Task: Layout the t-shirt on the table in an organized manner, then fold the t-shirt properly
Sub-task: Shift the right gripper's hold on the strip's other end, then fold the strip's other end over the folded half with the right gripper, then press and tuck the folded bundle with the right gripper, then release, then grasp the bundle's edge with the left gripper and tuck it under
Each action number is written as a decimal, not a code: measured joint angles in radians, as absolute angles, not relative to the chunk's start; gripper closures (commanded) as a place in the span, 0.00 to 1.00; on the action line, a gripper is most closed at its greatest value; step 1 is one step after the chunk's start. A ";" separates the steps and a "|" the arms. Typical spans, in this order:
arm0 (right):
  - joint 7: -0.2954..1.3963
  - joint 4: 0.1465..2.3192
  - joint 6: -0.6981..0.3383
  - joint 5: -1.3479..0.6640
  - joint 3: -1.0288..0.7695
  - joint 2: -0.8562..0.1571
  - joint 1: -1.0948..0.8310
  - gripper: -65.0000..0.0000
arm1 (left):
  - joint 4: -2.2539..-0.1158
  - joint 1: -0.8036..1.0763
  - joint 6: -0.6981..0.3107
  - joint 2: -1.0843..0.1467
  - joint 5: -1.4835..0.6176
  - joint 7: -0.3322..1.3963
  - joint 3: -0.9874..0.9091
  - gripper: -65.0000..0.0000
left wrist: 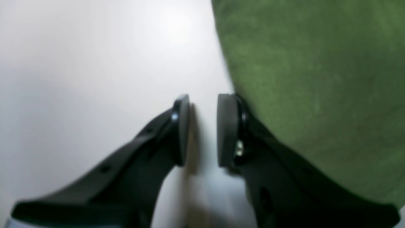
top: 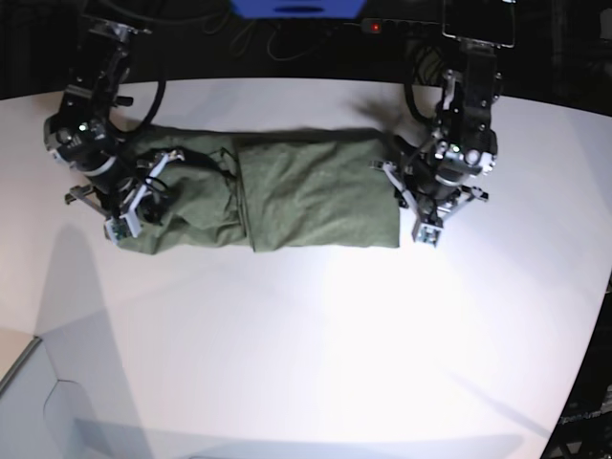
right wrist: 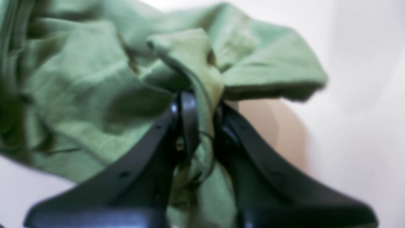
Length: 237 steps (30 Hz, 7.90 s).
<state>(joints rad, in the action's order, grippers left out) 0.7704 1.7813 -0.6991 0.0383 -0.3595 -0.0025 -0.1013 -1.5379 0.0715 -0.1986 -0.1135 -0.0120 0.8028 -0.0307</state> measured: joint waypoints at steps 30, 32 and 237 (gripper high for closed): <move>0.773 1.720 -0.699 0.037 0.345 -0.014 0.028 1.00 | -1.607 0.151 -0.191 -0.115 -0.015 0.794 -0.033 0.77; 0.774 1.708 -0.699 0.038 0.348 -0.014 0.040 1.00 | -1.613 0.150 -0.191 -0.116 -0.015 0.811 -0.033 0.77; 0.660 1.947 -0.699 0.026 -0.091 -0.060 -0.167 0.50 | -1.701 0.080 -0.334 -0.070 -0.543 1.054 -0.181 0.16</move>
